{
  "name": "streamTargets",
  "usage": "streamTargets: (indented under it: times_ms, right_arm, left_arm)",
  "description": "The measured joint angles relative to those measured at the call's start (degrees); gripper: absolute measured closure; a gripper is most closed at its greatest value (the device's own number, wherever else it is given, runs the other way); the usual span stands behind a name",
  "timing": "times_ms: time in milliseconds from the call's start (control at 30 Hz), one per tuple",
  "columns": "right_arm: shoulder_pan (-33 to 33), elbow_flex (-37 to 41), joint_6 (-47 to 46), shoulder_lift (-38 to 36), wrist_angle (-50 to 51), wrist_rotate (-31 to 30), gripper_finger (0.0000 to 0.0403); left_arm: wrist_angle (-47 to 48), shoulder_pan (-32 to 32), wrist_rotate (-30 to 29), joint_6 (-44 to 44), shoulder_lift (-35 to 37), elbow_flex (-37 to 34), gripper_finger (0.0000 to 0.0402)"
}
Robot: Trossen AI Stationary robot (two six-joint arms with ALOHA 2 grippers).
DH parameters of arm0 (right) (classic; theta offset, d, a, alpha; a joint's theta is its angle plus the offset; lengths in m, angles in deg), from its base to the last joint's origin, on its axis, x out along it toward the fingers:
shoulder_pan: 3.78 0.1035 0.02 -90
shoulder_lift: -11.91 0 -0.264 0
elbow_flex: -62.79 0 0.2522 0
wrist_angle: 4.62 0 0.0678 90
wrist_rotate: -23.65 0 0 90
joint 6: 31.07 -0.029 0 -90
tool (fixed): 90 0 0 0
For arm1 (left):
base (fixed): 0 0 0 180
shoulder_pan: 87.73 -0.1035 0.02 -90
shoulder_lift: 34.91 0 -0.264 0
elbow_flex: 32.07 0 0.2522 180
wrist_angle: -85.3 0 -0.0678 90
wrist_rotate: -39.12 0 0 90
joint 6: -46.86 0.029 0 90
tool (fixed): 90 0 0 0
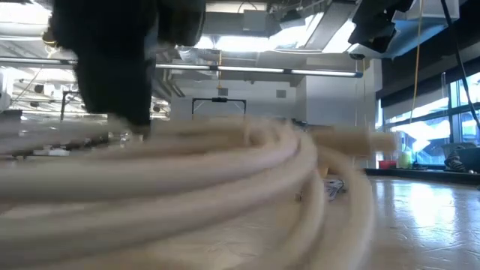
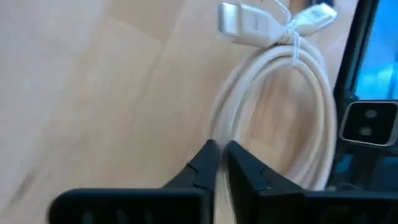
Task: Pick & Place USB Port
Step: Put the white HDMI cable into the yellow bin
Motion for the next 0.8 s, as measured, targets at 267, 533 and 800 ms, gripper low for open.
streamTargets:
  times_ms: [267,533,800]
  right_arm:
    - [0.01,0.0,-0.04,0.0,-0.1,0.0,0.0234]
    - [-0.01,0.0,-0.24,0.0,-5.59,0.7,0.0234]
    - [-0.01,0.0,0.22,0.0,-20.11,12.03,0.0234]
  left_arm:
    - [7.1,2.41,-17.23,3.6,11.49,5.75,0.04]
    - [5.67,2.24,-45.27,17.81,19.4,6.11,0.04]
    - [0.96,-4.37,-45.22,30.35,19.62,6.11,0.0399]
